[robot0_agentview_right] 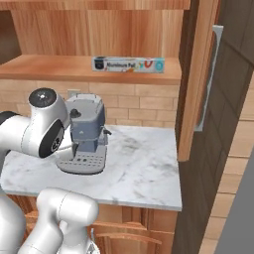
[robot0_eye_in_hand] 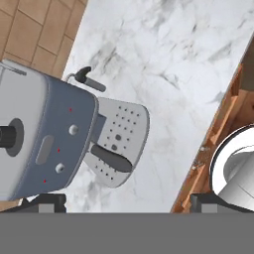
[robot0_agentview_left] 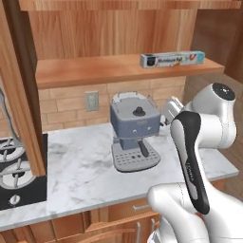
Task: Retrieve the tupperware and aluminum foil from the cabinet and place them on the dining counter near the plate with fish and lemon to prepare for storing leftovers.
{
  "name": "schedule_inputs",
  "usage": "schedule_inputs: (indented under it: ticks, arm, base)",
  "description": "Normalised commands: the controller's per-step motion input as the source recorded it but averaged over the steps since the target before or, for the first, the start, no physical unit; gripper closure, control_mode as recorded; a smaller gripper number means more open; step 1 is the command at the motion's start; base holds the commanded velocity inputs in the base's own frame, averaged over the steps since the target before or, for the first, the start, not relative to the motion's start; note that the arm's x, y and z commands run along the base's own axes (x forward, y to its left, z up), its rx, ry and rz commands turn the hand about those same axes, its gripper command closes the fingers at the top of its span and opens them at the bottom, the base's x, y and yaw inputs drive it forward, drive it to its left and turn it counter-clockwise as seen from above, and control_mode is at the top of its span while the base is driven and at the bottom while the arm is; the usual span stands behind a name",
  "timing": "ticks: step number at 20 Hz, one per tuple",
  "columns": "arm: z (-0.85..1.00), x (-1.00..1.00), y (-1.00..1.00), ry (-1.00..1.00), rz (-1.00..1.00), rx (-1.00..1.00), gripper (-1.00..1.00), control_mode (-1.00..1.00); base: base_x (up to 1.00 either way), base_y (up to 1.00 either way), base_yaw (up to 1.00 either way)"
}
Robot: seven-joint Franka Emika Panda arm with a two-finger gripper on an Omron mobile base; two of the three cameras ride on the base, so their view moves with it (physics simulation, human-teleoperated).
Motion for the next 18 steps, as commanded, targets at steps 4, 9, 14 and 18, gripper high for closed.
schedule_inputs:
  ticks: [4, 9, 14, 18]
  arm:
    - [0.00, 0.00, 0.00, 0.00, 0.00, 0.00, -1.00, 1.00]
    - [0.00, 0.00, 0.00, 0.00, 0.00, 0.00, -1.00, 1.00]
    - [0.00, 0.10, 0.04, 0.01, -0.01, 0.00, -1.00, -1.00]
    - [0.01, 0.00, 0.01, 0.00, 0.00, 0.00, -1.00, -1.00]
  base:
    - [0.49, 0.31, 0.00]
    - [0.38, 0.34, -0.04]
    - [0.06, 0.06, -0.01]
    - [0.00, 0.00, 0.00]
